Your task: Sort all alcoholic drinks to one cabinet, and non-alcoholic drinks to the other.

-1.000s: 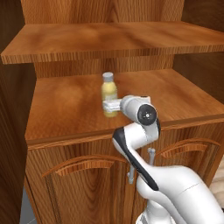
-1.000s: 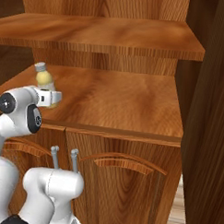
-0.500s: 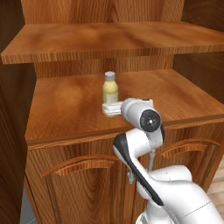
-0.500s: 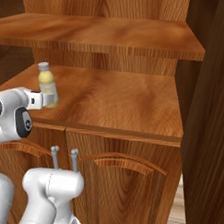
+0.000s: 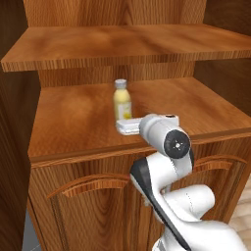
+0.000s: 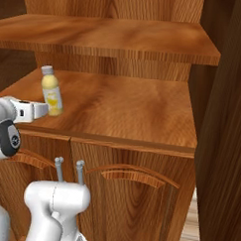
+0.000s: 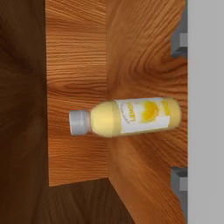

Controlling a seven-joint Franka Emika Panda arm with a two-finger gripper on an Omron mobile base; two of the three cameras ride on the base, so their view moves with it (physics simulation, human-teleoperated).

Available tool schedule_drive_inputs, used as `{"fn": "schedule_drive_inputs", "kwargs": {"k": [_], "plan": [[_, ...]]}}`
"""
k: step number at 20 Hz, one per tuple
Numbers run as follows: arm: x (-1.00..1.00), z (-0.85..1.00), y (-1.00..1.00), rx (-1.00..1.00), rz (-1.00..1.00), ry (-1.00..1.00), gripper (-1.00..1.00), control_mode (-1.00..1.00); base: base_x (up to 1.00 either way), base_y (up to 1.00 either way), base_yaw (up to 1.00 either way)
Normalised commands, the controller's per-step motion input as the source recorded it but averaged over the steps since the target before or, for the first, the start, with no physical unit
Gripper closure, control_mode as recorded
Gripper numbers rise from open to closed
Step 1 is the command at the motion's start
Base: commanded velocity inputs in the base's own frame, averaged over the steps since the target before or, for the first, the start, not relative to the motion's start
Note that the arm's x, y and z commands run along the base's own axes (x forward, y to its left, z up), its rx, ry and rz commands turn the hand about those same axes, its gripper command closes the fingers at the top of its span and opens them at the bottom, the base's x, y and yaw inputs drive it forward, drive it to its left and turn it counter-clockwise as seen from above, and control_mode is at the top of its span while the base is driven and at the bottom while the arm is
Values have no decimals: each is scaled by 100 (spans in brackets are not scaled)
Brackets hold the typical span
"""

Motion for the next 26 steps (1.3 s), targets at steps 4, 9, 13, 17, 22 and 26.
{"fn": "schedule_drive_inputs", "kwargs": {"k": [4, 9, 13, 17, 22, 26], "plan": [[-64, 23, 0, 0, -4, 0, -100, -100, 0, 0, 0], [-59, 35, 0, -1, -5, -2, -100, -100, 0, 0, 0], [-60, 25, 0, -3, -7, -1, -100, -100, 0, 0, 0], [-34, 1, -13, 0, -3, 0, -100, -100, 0, 0, 0], [-5, 0, -25, 0, 0, 0, -100, -100, 0, 0, 0], [-4, 5, -21, 0, 0, 0, -100, -100, 0, 0, 0]]}}
